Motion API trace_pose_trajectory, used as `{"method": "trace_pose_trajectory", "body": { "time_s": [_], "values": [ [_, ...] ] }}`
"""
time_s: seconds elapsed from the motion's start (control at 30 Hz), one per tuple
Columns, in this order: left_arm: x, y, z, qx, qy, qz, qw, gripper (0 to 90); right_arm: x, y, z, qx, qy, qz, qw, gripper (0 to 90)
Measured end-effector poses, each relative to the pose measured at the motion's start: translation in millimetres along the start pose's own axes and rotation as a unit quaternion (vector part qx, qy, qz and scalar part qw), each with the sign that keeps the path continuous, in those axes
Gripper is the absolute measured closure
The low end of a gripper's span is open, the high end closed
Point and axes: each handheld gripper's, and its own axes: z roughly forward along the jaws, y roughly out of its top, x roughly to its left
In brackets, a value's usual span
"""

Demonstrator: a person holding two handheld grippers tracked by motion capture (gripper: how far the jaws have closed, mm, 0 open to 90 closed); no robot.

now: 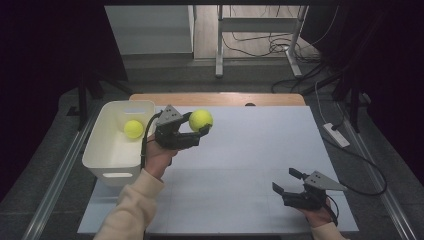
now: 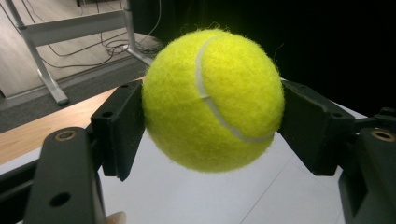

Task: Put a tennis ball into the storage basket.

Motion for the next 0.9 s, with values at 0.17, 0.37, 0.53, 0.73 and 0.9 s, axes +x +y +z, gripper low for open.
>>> {"method": "trace_pose_trajectory", "body": {
  "time_s": [0.17, 0.37, 0.53, 0.73, 0.9],
  "values": [
    [3.3, 0.7, -5.1, -0.002, 0.005, -0.002, 1.0, 27.1, -0.1, 0.0, -0.1, 0.0, 0.0, 0.001, 1.0, 14.6],
    [7.0, 1.9, -11.0, -0.004, 0.011, -0.003, 0.9999, 27.1, 0.0, 0.1, -0.2, -0.001, 0.0, 0.001, 1.0, 14.6],
    [10.1, 2.5, -16.5, -0.005, 0.017, -0.004, 0.9998, 27.1, -0.2, 0.3, -0.6, -0.002, -0.001, 0.001, 1.0, 14.6],
    [13.2, 3.1, -22.6, -0.008, 0.023, -0.006, 0.9997, 27.1, 0.0, 0.4, -0.4, -0.002, -0.001, 0.002, 1.0, 14.5],
    [16.8, 4.3, -28.5, -0.01, 0.03, -0.006, 0.9995, 27.1, -0.1, 0.5, -0.3, -0.002, -0.001, 0.001, 1.0, 14.5]
  ]
}}
